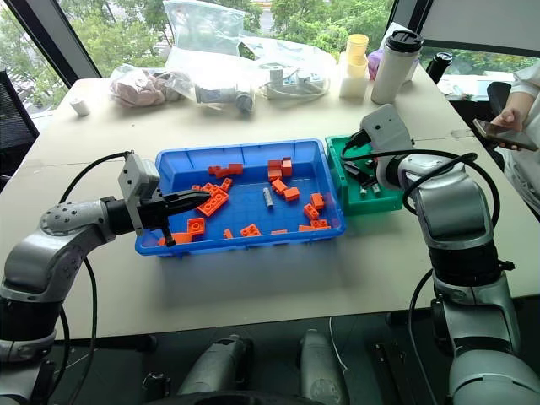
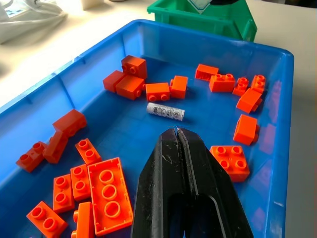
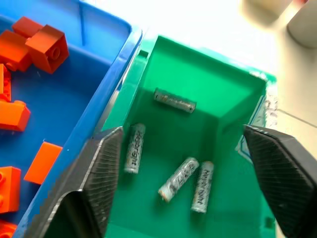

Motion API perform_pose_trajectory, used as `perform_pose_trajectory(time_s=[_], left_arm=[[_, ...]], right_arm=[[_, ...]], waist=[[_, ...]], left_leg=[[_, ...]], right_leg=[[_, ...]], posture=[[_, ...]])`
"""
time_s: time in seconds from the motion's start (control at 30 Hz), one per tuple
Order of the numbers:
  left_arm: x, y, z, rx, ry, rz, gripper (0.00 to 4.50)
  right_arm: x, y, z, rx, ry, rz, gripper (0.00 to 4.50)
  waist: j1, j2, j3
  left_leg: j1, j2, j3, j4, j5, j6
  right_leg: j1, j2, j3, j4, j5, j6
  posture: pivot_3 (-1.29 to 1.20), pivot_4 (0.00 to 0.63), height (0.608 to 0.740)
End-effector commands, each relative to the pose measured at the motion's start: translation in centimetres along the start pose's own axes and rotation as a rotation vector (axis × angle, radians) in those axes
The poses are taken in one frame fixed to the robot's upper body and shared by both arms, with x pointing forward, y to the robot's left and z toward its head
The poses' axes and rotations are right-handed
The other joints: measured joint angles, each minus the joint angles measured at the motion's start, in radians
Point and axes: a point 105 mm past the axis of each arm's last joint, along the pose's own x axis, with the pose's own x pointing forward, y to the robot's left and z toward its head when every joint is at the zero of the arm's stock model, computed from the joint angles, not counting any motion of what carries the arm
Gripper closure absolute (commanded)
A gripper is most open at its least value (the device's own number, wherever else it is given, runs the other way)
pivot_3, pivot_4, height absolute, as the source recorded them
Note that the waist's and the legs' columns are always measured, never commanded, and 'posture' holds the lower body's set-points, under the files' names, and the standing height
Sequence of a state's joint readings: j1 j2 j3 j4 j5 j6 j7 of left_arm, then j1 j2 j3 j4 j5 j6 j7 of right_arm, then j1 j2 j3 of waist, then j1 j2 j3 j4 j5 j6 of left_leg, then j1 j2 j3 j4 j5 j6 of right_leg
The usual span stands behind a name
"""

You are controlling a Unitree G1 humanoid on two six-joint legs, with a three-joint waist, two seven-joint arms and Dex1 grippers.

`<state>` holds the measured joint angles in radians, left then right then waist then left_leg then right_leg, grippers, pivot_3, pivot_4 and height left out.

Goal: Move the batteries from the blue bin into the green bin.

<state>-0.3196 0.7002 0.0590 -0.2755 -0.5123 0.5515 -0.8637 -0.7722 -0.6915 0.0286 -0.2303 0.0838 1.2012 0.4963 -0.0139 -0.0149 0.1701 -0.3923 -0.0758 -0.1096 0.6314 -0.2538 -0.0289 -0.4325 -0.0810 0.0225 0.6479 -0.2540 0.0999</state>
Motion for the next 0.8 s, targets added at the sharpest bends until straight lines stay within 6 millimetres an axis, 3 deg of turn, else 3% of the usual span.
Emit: perform_pose_trajectory(time_s=[0.03,0.1,0.2,0.37,0.47,0.6,0.8], left_arm=[[-0.5,0.2,1.4,0.054,-0.036,0.02,4.5],[-0.5,0.3,1.4,0.056,-0.034,0.023,4.5],[-0.5,0.4,1.5,0.062,-0.036,0.031,4.5],[-0.7,0.3,1.8,0.061,-0.038,0.042,4.5],[-1.0,0.4,1.8,0.06,-0.033,0.056,4.5],[-1.3,0.2,1.8,0.06,-0.033,0.072,4.5],[-1.8,0.0,1.8,0.055,-0.028,0.095,4.5]], right_arm=[[-1.2,1.1,4.6,0.007,-0.146,0.069,0.12],[-1.0,3.9,5.6,0.031,-0.172,0.19,0.12],[-0.2,7.2,5.5,0.001,-0.168,0.296,0.12],[1.1,12.5,4.4,0.034,-0.133,0.449,0.12],[1.9,15.5,2.8,0.052,-0.077,0.54,0.12],[2.8,17.3,1.0,0.052,-0.031,0.57,0.12],[3.8,18.5,-1.5,0.079,0.043,0.596,0.12]], waist=[[-0.004,0.0,0.0],[-0.007,0.0,0.0],[-0.004,0.0,0.0],[0.0,0.0,0.0],[-0.001,0.0,0.0],[-0.003,0.0,0.0],[-0.002,0.0,0.0]], left_leg=[[0.0,0.0,0.0,0.0,0.0,0.0],[0.0,0.001,0.0,-0.001,0.0,0.0],[0.0,0.001,-0.001,-0.001,0.0,0.0],[0.0,0.0,-0.001,0.001,0.0,0.0],[0.0,0.0,-0.001,0.0,0.0,0.0],[0.0,0.0,-0.001,0.0,0.0,0.0],[0.0,0.0,-0.001,0.0,0.0,0.0]], right_leg=[[0.0,0.0,0.0,0.0,0.0,0.0],[0.0,0.0,0.0,0.0,0.0,0.0],[0.0,0.001,0.0,0.0,0.0,0.0],[0.0,0.0,0.0,0.0,0.0,0.0],[0.0,0.0,0.0,0.0,0.0,0.0],[0.0,0.0,0.0,0.0,0.0,0.0],[0.0,0.0,0.0,0.0,0.0,0.0]], posture=[[0.0,0.15,0.74],[0.0,0.15,0.74],[0.0,0.15,0.74],[0.0,0.15,0.74],[0.0,0.15,0.74],[0.0,0.15,0.74],[0.0,0.15,0.74]])
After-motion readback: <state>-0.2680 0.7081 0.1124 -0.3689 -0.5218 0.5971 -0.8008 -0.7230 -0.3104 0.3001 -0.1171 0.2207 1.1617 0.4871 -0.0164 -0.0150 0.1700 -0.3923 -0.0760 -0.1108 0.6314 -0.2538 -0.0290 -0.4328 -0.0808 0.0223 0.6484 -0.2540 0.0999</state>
